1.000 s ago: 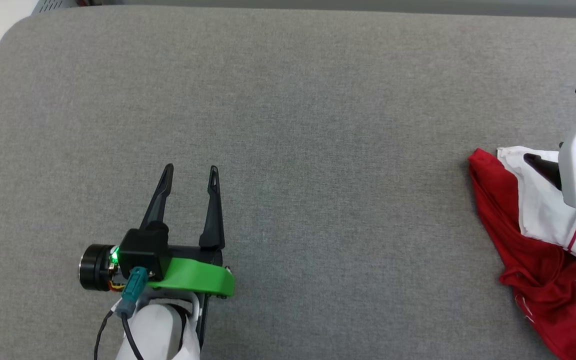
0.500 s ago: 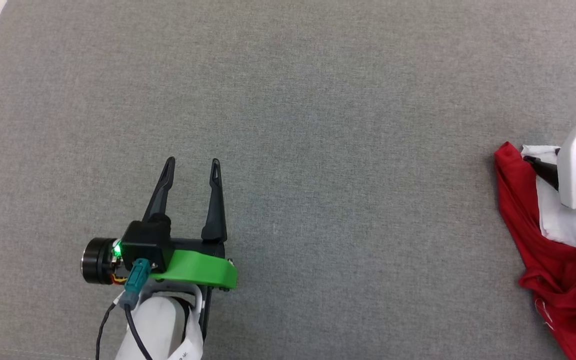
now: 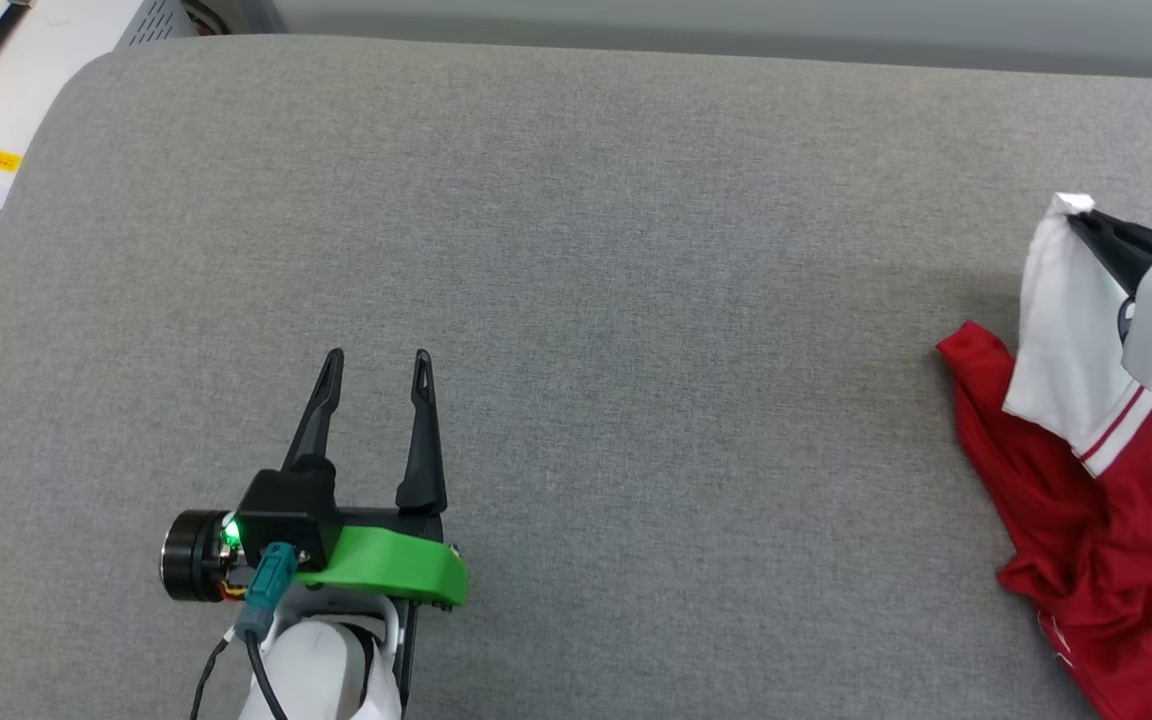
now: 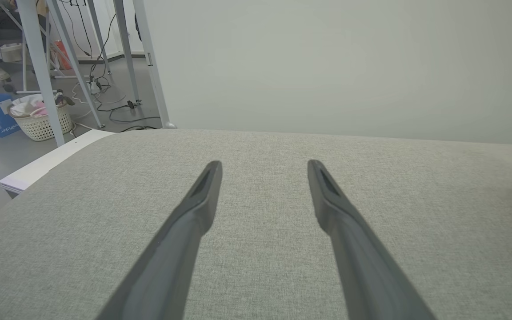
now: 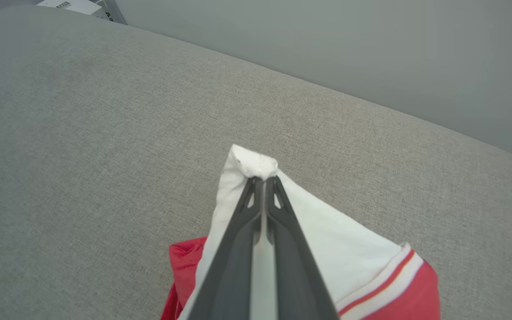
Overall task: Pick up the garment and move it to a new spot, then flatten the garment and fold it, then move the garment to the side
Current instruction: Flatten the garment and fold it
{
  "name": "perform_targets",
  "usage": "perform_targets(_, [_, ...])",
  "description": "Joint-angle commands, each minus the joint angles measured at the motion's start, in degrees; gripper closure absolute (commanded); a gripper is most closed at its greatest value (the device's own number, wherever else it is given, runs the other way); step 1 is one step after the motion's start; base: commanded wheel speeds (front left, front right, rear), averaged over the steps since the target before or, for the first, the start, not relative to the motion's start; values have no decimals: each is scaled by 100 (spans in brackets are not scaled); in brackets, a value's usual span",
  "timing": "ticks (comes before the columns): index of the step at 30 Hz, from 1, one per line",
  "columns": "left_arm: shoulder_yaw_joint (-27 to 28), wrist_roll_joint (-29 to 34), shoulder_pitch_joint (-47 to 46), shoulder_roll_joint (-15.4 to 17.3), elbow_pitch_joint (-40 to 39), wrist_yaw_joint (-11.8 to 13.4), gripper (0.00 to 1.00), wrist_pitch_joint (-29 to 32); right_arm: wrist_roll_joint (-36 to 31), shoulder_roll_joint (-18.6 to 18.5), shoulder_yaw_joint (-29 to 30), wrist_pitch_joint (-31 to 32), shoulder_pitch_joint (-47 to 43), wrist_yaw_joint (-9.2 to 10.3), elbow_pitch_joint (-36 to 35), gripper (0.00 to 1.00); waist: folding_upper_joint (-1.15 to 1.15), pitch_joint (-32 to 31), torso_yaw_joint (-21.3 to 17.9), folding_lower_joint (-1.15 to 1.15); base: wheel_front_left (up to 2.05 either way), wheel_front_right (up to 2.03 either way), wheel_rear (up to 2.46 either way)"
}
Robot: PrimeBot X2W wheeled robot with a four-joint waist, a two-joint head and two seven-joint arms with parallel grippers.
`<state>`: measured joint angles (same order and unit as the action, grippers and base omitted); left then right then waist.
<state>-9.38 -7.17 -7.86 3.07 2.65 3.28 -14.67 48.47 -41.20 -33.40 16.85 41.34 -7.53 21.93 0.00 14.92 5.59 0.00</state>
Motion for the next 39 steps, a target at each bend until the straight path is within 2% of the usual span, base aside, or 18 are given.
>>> perform_targets(1, [6,-58,61,-19,-26,25,0,-33,-64,11,-28,-61,87,4,-147,100,0,-31,30,0,0,0,0])
perform_targets(7, [-27,-104,44,-19,-68,45,0,-33,-268,348,-363,86,455,4,-755,100,0,66,131,0,0,0,0])
perform_targets(15, [-103,-160,-106,-19,-66,71,0,-33,-434,1261,-1377,264,1461,4,-764,100,0,325,336,0,0,0,0])
perform_targets(22, [-137,-229,-202,-19,-48,105,0,-33,-384,2101,-2449,31,2147,4,-43,100,0,506,488,0,0,0,0])
perform_targets(27, [-201,-285,-278,-19,-53,139,0,-33,-157,2543,-3193,-45,2284,4,627,100,0,666,589,0,0,0,0])
perform_targets(32, [-261,-339,-363,-19,-49,173,0,-33,101,2720,-3820,100,2078,4,1285,100,0,803,677,0,0,0,0])
perform_targets(39, [-254,-342,-389,-19,-11,195,0,-33,178,2784,-3982,137,1738,4,1672,100,0,826,692,0,0,0,0])
